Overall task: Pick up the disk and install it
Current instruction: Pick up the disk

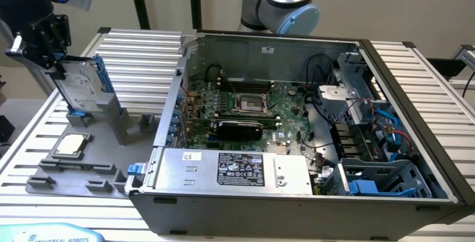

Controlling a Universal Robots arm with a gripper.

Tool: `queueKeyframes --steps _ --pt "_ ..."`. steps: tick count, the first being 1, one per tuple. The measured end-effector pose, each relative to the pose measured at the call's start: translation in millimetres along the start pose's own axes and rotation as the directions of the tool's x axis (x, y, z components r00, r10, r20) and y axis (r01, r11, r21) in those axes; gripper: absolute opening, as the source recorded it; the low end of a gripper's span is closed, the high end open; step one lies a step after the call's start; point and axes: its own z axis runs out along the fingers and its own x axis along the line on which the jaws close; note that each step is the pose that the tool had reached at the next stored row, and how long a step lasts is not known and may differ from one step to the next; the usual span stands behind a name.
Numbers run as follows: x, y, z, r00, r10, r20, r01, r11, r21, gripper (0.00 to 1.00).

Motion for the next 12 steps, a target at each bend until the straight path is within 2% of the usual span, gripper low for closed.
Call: queueKeyframes --steps 12 --pt "-0.4 -5.8 -54.5 1.0 0.0 0.0 0.0 1.0 0.0 0.33"
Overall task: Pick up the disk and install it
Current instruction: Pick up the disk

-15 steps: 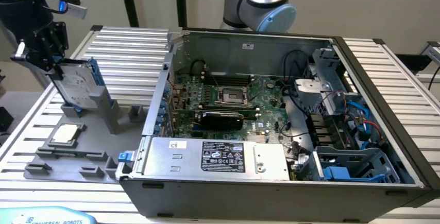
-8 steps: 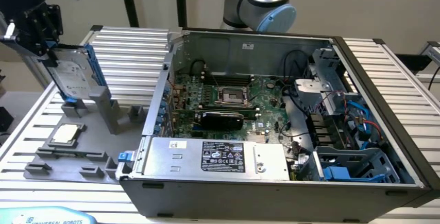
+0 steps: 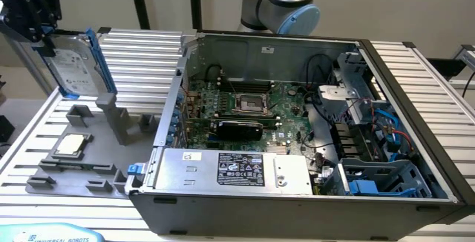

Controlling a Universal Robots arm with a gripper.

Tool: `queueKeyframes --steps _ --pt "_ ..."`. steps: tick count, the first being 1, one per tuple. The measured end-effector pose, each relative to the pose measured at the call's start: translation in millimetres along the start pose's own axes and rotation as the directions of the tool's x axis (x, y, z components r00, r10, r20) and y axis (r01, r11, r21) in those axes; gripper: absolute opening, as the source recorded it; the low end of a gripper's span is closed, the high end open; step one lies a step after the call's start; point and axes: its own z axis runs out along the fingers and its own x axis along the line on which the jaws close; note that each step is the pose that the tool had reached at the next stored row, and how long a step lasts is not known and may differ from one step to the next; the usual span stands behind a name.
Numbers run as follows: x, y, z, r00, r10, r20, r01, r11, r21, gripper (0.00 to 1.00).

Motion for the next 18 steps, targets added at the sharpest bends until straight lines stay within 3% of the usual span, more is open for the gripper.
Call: queueKeyframes --steps 8,18 --pt "-0.5 -9.8 -36.6 1.0 0.0 0.0 0.0 1.0 0.0 0.33" --pt "-1.9 -52.9 -82.5 1.0 -0.001 0.0064 0.001 1.0 -0.0035 0.33"
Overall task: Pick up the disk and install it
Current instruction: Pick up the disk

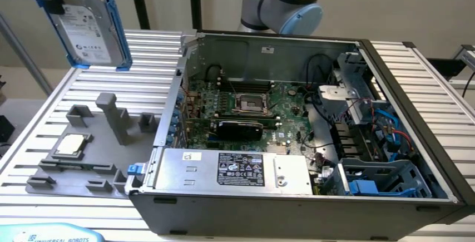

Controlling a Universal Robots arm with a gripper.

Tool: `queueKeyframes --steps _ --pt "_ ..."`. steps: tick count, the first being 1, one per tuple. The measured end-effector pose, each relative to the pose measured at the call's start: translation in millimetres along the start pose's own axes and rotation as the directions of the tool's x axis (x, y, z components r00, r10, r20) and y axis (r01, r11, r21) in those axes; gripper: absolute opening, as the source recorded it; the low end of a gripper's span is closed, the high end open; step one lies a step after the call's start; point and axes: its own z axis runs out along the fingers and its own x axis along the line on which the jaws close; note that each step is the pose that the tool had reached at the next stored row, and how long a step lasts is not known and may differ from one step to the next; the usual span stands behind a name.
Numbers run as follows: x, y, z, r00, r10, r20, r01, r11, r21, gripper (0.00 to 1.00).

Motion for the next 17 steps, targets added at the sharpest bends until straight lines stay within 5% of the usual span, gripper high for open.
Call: queueKeyframes --steps 7,17 --pt "1.0 -31.7 -24.2 1.0 0.0 -0.0002 0.0 1.0 -0.0061 0.33" --pt "3.1 -76.9 -33.9 1.0 0.0 -0.0002 0.0 1.0 -0.0095 0.33"
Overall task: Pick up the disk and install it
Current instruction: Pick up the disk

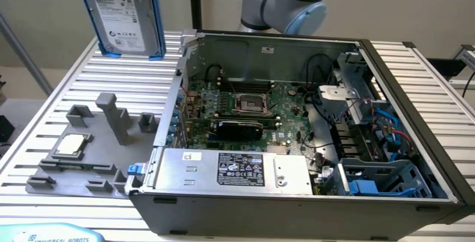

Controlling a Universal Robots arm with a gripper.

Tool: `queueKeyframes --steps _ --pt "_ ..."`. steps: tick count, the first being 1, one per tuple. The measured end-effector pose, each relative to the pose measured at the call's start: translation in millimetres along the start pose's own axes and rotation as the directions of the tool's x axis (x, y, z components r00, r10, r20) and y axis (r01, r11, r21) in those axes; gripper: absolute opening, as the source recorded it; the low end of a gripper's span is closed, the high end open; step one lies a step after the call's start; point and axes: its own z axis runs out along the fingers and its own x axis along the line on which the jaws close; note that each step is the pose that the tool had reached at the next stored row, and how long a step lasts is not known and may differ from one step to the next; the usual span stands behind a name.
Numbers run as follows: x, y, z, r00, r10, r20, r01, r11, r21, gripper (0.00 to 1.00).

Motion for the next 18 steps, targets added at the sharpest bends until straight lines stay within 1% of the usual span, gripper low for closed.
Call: queueKeyframes --steps 11,18 --pt "2.5 -49.9 -5.6 1.0 0.0 0.0013 0.0 1.0 -0.0012 0.33" --pt "7.6 -82.2 -6.4 1.0 0.0 0.0025 0.0 1.0 -0.0014 0.33"
